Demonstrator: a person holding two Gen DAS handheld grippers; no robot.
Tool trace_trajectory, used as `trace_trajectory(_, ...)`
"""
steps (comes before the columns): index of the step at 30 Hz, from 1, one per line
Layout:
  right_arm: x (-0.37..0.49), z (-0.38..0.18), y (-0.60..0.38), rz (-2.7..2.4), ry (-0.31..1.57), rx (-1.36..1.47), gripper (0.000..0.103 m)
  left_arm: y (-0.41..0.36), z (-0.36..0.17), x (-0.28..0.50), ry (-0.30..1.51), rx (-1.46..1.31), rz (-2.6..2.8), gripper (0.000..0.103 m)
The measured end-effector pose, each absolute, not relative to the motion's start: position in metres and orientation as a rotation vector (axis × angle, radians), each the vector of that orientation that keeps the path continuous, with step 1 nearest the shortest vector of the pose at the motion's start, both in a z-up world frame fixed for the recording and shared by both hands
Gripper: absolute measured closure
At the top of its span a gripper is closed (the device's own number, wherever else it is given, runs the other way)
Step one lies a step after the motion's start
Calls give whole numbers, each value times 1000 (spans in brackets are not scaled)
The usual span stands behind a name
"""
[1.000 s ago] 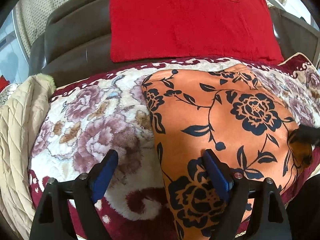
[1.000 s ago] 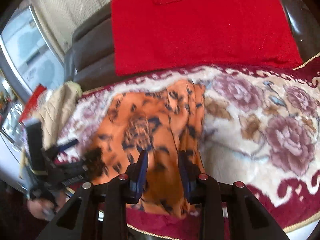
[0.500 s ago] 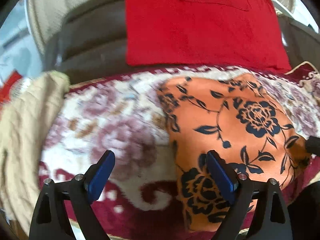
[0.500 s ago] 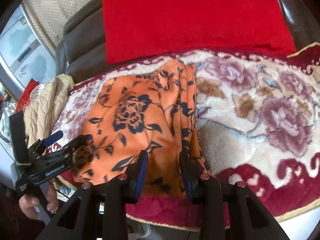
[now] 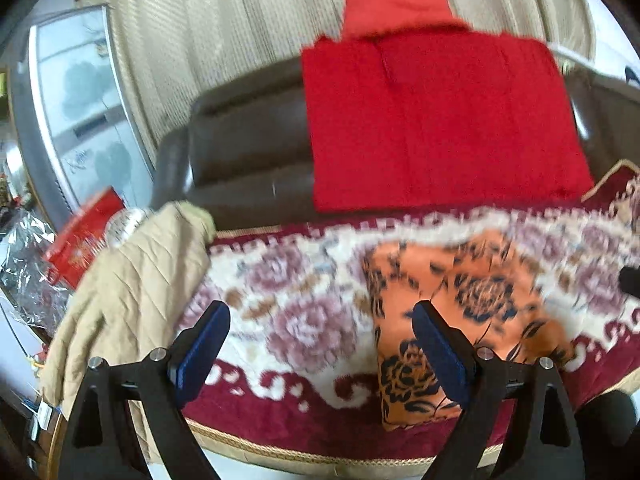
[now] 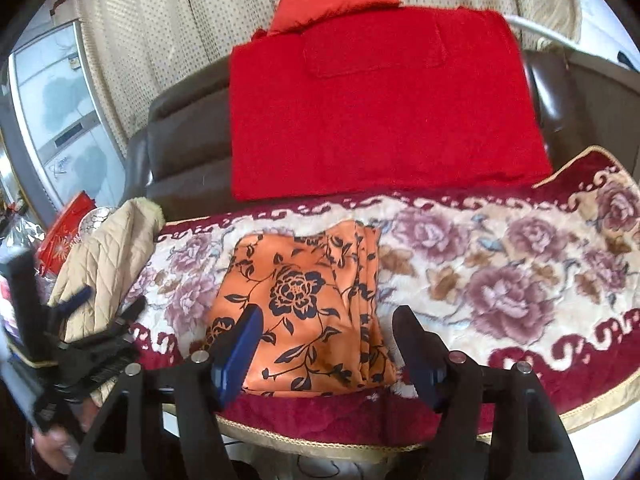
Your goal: Fold small clothes
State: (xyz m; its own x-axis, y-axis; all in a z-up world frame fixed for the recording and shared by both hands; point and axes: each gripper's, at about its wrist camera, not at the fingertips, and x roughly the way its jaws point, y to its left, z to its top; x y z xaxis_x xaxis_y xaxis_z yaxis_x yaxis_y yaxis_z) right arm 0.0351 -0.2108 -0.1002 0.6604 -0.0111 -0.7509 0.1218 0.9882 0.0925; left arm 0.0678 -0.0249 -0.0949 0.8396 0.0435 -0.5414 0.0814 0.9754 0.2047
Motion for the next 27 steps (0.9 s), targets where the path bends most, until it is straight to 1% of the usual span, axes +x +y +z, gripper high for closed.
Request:
trace_trajectory(7,25,-66,-206,-74,791,172,32,-18,-40,37,477,180,-17,10)
trace_trajectory(12,15,-44,-201,-75,754,184,32,-17,-11,18,437,159,-15,10)
trace_trajectory(17,4,-27,-192,-86,713,165,32,-14,7,6,404,129,-17,10)
trace_trajectory(27,-24,14,-165,-200,590,21,32,-13,30,-14,347,106,-38,10)
